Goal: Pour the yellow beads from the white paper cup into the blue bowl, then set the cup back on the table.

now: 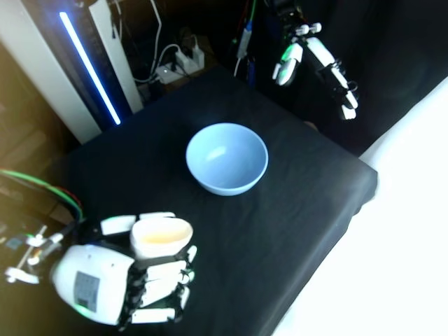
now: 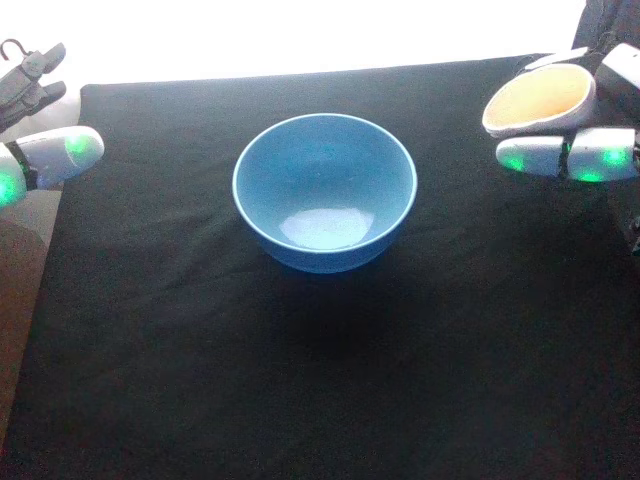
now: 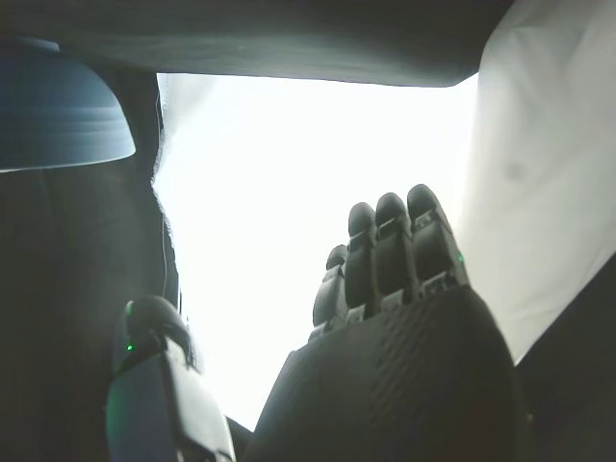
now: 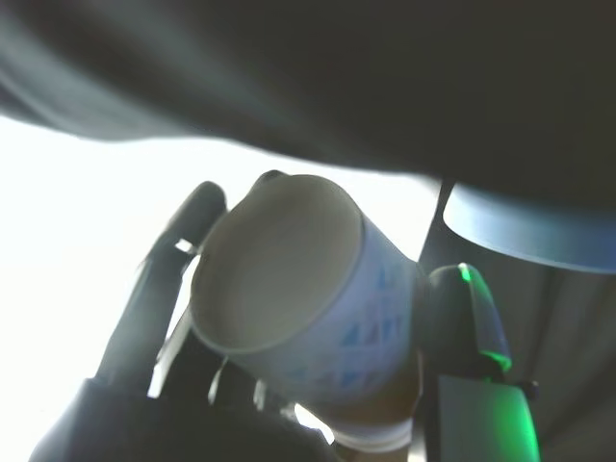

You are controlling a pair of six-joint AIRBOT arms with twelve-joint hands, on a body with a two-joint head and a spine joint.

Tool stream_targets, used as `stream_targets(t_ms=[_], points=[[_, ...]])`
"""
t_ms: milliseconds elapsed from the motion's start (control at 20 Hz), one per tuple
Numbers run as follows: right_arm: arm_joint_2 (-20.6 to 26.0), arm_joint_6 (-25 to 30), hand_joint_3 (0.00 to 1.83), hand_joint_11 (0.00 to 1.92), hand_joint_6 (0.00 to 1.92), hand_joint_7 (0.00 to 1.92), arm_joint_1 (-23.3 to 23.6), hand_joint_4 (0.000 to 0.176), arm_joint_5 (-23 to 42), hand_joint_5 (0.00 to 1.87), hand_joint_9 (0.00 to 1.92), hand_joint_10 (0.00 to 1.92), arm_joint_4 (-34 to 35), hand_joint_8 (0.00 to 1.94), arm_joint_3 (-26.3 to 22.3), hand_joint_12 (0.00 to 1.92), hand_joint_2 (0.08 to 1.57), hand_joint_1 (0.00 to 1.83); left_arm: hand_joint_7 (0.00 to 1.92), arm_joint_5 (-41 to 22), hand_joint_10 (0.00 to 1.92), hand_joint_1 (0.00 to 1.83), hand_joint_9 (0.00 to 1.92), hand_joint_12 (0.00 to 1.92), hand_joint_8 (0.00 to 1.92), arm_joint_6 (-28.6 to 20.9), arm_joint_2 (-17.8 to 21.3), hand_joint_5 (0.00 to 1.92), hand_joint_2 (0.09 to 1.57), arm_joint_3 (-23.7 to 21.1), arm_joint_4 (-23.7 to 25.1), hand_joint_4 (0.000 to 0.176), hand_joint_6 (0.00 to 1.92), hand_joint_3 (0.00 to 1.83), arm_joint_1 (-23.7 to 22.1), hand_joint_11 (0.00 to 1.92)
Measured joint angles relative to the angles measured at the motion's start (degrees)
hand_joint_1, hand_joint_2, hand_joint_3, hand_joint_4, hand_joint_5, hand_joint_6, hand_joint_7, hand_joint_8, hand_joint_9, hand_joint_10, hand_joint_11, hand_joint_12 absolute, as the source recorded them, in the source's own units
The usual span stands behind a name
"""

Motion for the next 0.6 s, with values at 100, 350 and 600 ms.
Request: stream_targets(t_ms=[100, 350, 600], points=[[0.1, 0.0, 0.0, 0.71, 0.82, 1.06, 1.7, 0.0, 0.7, 1.02, 1.0, 1.16, -1.5, 0.74, -0.3, 1.17, 1.08, 1.37, 0.27, 0.0, 0.01, 0.32, 0.2, 0.14, 0.0, 0.0, 0.0, 0.02, 0.81, 0.0, 0.1, 0.133, 0.0, 0.0, 0.0, 0.02], [0.4, -0.1, 0.01, 0.61, 0.92, 1.01, 3.8, 0.0, 0.9, 1.03, 0.91, 1.03, -5.0, 0.82, -1.0, 0.97, 1.1, 1.34, 0.28, 0.0, 0.0, 0.34, 0.24, 0.2, 0.0, 0.0, 0.0, 0.02, 0.81, 0.0, -0.1, 0.148, 0.0, 0.01, 0.0, 0.05], [0.7, 0.0, 0.0, 0.56, 1.01, 1.12, 7.0, 0.012, 1.7, 0.95, 1.14, 0.13, -7.8, 0.76, -1.6, 1.08, 1.09, 1.23, 0.28, 0.0, 0.0, 0.37, 0.2, 0.3, 0.0, 0.0, -0.1, 0.0, 0.85, 0.2, 0.2, 0.108, 0.0, 0.01, 0.1, 0.03]])
